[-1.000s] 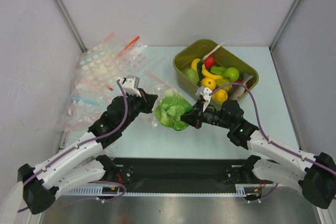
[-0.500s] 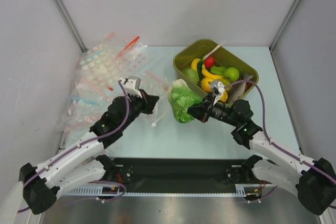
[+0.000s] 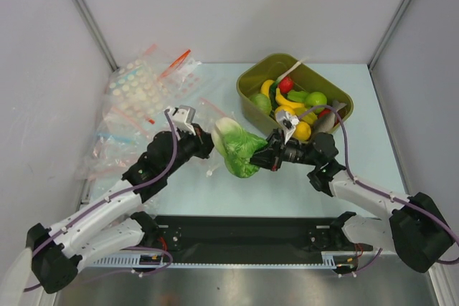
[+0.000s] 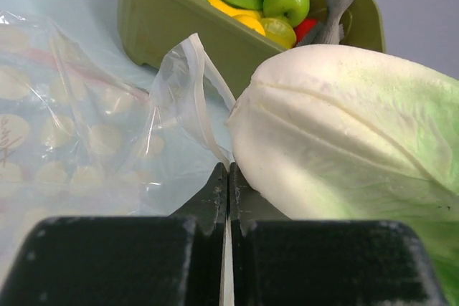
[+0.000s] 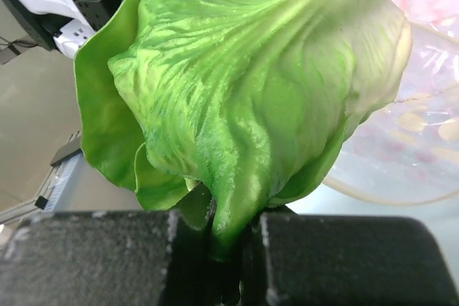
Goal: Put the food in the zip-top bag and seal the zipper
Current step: Place the fake vegetable in the zipper food storage bag.
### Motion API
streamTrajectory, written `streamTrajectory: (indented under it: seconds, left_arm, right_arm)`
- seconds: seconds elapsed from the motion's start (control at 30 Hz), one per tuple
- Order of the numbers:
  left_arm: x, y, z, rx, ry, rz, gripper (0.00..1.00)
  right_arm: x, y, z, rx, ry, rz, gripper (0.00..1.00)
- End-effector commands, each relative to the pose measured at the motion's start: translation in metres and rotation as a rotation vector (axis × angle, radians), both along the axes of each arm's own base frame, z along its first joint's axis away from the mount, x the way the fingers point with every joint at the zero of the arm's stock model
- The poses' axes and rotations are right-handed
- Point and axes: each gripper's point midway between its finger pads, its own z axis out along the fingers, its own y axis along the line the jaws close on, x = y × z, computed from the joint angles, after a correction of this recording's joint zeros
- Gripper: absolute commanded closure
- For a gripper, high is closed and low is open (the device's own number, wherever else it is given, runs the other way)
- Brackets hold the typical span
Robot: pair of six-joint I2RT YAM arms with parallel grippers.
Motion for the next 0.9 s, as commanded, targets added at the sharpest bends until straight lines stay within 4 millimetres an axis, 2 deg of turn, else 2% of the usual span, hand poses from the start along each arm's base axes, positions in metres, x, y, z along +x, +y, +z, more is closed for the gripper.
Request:
streamTrajectory:
  seconds: [0.0,0.13,0.33,0.63,0.87]
  left_arm:
    - [-0.006,0.005,0.05,-0.097,-0.119,-0.005,1.0]
    - [-0.005,0.023,0.055,-0.119,-0.125,0.083,1.0]
    - [-0.011,0.043,0.066,-0.175,-0.154,0.149,1.0]
    - [-0.03,0.03,0.085,-0.251,-0.218,0.023,1.0]
    - [-0.036,0.046,0.095,-0.297,-0.257,0.071,1.0]
  right_arm:
    - [-0.01,0.002,0.034,0.066,-0.09,0.073,1.0]
    - [-0.01,0.003,0.033,0.053,-0.089,0.076,1.0]
    - [-0.012,0.015,0.023,0.014,-0.069,0.127,1.0]
    - [-0.014,0.025,0.015,-0.033,-0.08,0.14,1.0]
    - [-0.015,0.026,0.014,-0.043,-0.085,0.145,1.0]
